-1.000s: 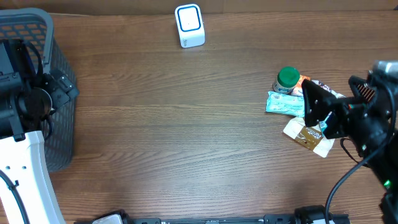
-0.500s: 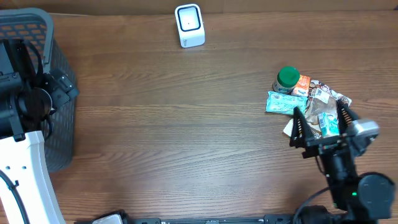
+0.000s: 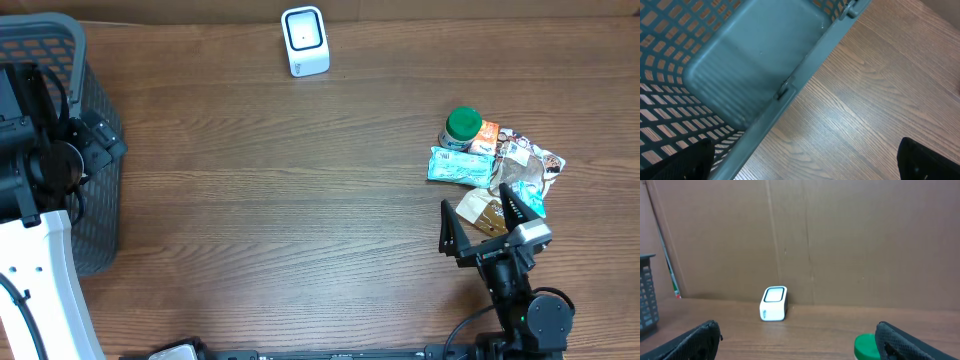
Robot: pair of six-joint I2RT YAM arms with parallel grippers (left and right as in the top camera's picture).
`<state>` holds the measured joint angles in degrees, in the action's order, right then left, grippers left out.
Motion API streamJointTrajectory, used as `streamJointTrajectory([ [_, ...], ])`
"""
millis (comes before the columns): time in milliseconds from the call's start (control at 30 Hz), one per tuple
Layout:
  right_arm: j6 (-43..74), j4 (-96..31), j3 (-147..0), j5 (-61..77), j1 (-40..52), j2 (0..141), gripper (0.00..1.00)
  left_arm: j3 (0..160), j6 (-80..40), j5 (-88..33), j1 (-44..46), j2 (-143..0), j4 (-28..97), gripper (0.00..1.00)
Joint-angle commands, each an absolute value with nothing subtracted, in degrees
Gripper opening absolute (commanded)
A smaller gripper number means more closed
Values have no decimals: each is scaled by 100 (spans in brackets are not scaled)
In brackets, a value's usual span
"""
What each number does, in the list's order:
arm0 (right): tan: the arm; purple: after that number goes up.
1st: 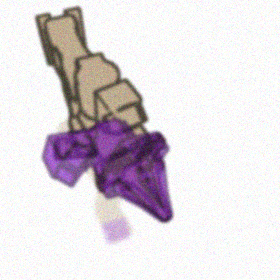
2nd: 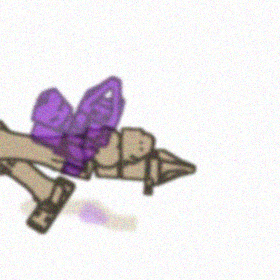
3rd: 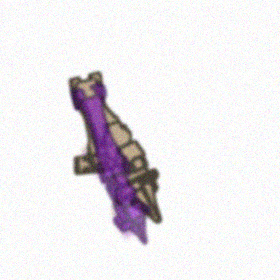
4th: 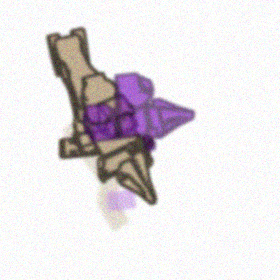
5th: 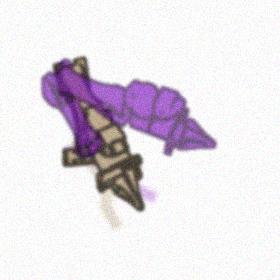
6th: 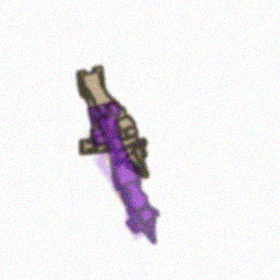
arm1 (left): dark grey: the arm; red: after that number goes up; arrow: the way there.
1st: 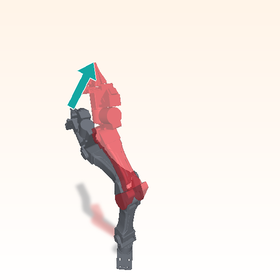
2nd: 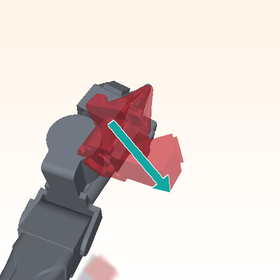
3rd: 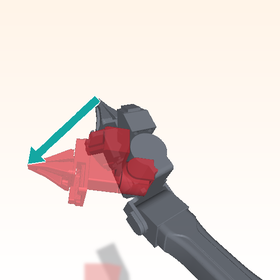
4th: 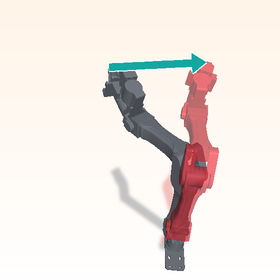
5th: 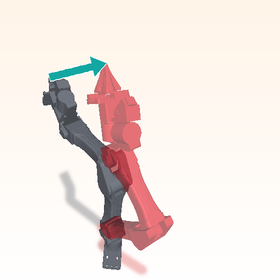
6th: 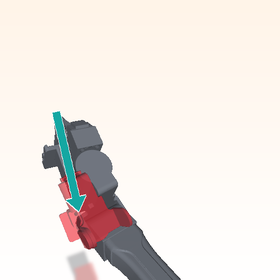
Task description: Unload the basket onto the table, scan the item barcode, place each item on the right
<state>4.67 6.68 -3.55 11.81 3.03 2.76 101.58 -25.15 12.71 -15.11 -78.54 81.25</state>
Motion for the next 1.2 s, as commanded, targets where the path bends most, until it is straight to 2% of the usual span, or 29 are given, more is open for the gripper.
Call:
streamJointTrajectory([
  [0, 464, 742, -141, 1210, 283, 8, 100, 10237, -2532, 1352, -1535, -7874, 8119, 99],
  [133, 467, 513, -45, 1212, 292, 12, 100, 10237, -2532, 1352, -1535, -7874, 8119, 100],
  [267, 469, -370, -45, 1216, 292, 12, 100, 10237, -2532, 1352, -1535, -7874, 8119, 100],
  [1167, 489, -370, -47, 1273, 292, 16, 100, 10239, -2532, 1352, -1531, -7874, 8119, 100],
])
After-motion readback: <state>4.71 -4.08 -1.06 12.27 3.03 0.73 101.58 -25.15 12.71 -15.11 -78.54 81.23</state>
